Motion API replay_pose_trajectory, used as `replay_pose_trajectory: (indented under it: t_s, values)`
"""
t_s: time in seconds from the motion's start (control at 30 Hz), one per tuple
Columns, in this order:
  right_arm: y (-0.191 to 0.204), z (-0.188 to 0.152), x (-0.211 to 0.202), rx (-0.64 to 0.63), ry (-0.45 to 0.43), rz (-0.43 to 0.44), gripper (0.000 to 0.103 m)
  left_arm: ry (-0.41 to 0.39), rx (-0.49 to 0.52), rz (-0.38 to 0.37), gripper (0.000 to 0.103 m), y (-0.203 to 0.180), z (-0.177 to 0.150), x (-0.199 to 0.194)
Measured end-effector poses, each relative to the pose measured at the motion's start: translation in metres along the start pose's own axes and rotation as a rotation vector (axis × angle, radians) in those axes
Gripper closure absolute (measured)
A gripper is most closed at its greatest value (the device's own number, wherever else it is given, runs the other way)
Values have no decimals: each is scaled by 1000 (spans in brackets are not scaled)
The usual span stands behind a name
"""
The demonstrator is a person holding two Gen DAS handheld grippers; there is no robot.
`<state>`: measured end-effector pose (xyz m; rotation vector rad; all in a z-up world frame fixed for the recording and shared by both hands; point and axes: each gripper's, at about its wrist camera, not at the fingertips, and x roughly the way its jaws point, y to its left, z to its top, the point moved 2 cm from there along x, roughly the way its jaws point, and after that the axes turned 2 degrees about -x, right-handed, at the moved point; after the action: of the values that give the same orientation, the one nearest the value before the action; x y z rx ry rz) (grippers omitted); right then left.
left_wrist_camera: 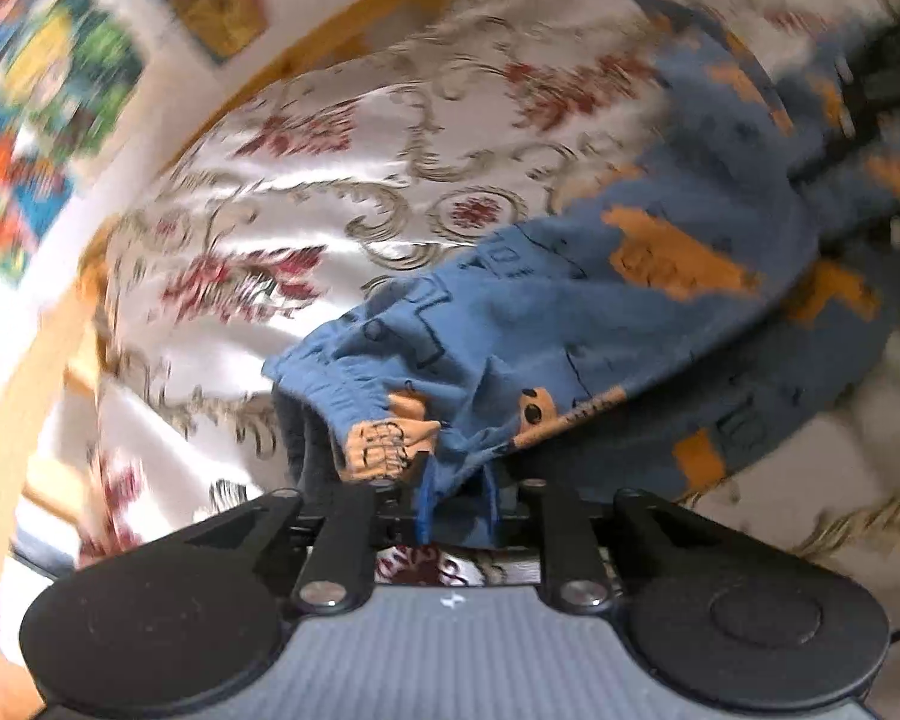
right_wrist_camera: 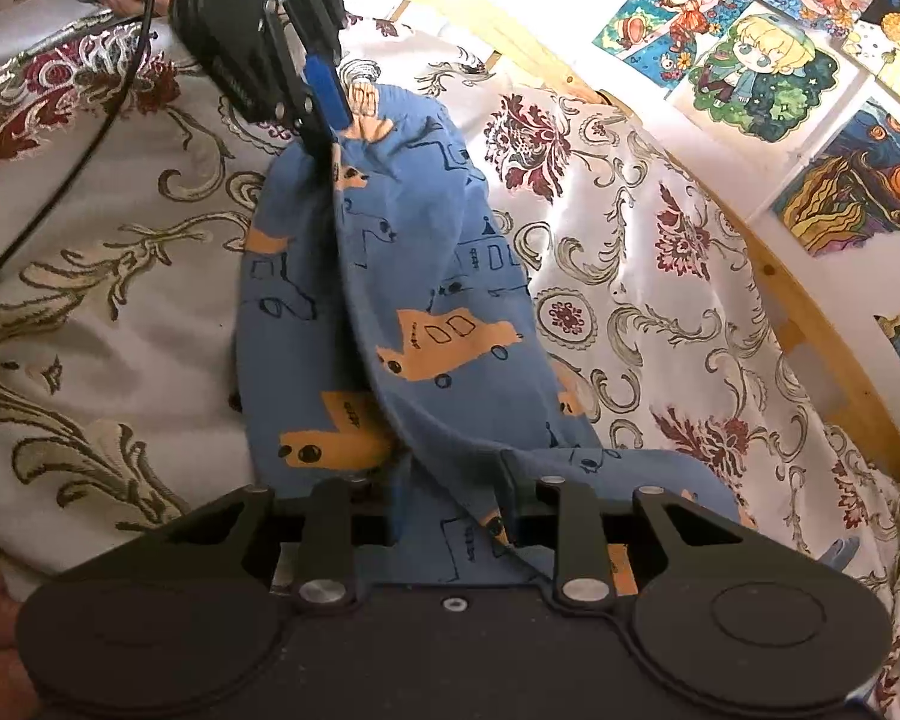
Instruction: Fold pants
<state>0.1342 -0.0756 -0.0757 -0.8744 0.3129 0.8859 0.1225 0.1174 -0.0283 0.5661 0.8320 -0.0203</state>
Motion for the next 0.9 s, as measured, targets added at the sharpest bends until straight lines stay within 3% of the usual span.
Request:
replay_pose_trajectory:
  t_s: [0.1,0.23,0.33,0.43,0.5,0.6,0.73,0.83,0.87,0.9]
  values:
    - [0,-1,1,-10,0,-2,72,16,-159,-39,67,13,2,-2]
    - [1,-2,1,-16,-5,-6,72,33,-331,-92,63,28,5,0]
    - [1,-2,0,-17,-6,-9,72,49,-378,-105,62,34,9,4]
    - [2,-3,-1,-19,-8,-11,72,18,-233,-65,58,22,14,-2]
    - [2,-3,-1,-20,-9,-9,72,4,-78,-55,47,6,15,-7]
    - [4,-3,-1,-29,-12,-12,72,7,138,-39,47,-15,11,-9]
    - [5,-3,1,-55,-11,-24,72,16,278,-18,47,-26,8,-2]
    - [5,-4,3,-63,-9,-30,72,16,365,3,52,-35,5,2]
    - [5,-4,3,-64,-10,-29,77,16,386,-2,59,-37,3,3]
    - [4,-4,4,-64,-9,-28,89,19,398,-6,70,-39,2,4]
